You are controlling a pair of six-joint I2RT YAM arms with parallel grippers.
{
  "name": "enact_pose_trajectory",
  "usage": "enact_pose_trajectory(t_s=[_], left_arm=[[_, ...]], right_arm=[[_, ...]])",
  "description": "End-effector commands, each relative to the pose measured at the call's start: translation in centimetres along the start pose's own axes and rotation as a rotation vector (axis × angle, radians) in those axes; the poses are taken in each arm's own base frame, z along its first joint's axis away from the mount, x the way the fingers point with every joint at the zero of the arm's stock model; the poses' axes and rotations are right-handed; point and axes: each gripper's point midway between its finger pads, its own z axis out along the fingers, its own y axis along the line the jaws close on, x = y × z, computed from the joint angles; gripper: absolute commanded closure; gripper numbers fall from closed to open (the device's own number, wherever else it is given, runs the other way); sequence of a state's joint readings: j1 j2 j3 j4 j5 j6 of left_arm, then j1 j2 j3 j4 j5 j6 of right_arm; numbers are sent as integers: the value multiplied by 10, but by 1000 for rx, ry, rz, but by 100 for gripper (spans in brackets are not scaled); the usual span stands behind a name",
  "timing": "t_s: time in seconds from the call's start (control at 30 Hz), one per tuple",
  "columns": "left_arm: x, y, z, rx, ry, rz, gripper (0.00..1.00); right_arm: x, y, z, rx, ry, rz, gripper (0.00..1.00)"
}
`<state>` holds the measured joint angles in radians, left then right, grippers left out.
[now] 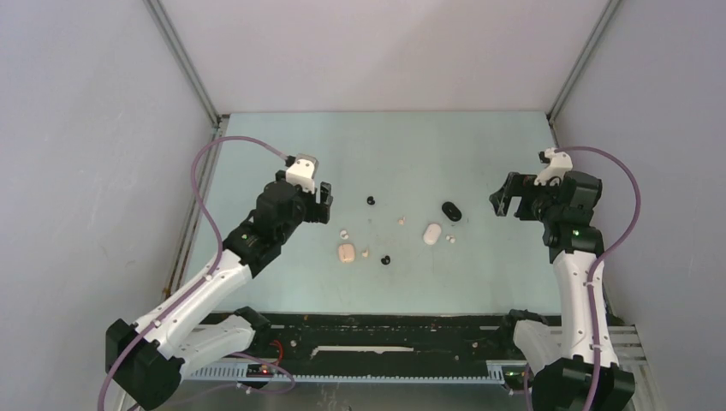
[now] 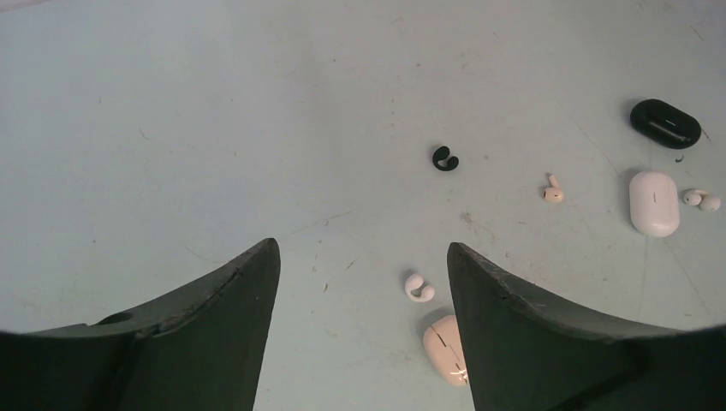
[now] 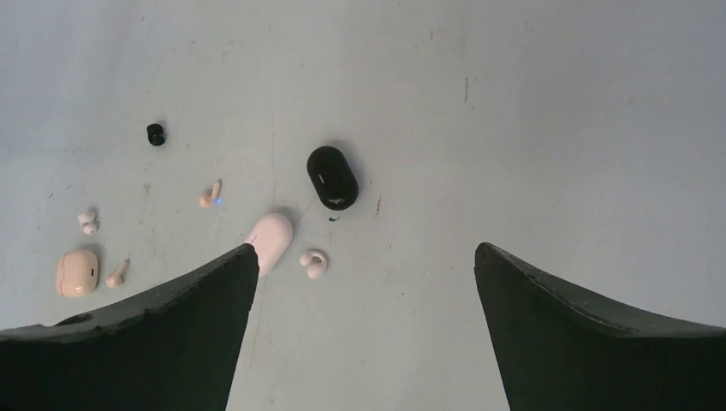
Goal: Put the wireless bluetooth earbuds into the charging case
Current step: Pick up the charging case at the center of the board.
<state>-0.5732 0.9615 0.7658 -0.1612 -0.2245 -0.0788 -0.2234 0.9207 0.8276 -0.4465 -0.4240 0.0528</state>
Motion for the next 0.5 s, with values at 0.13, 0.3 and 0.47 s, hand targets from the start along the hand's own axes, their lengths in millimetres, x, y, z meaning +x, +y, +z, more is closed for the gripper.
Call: enact_pose_trajectory(t_s=[0.13, 0.3, 0.47], left_arm=[[-7, -10, 5, 37, 12, 8, 23], [31, -35, 19, 155, 257, 69, 30], [64, -36, 27, 127, 389, 148, 31]], right_arm=[[-17, 18, -12, -81, -112, -77, 0], [-11, 35, -18, -185, -105, -156, 1], [10, 58, -24, -354, -67, -295, 5]])
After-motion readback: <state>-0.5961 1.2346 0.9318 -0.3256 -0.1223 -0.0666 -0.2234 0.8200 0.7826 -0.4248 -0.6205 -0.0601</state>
